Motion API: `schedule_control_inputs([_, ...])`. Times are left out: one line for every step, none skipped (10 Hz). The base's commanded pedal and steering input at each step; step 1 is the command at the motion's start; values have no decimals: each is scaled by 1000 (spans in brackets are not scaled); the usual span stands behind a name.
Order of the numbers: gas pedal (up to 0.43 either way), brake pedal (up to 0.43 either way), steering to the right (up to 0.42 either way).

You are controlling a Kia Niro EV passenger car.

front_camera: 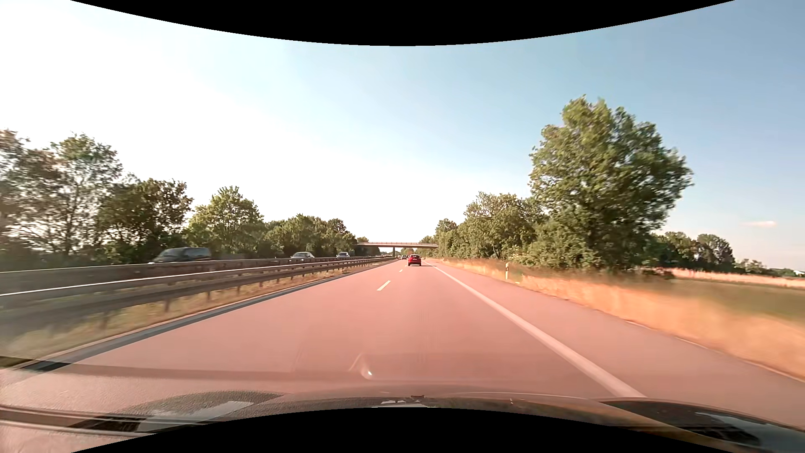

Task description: Follow the waypoints while adhering to traffic rules and regulations

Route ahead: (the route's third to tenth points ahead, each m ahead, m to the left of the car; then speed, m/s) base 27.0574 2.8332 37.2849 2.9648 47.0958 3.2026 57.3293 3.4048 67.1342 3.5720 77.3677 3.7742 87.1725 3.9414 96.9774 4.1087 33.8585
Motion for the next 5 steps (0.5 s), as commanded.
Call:
schedule_control_inputs([339, 6, -3])
schedule_control_inputs([339, 6, -3])
schedule_control_inputs([339, 6, -3])
schedule_control_inputs([339, 6, -3])
schedule_control_inputs([339, 6, -3])
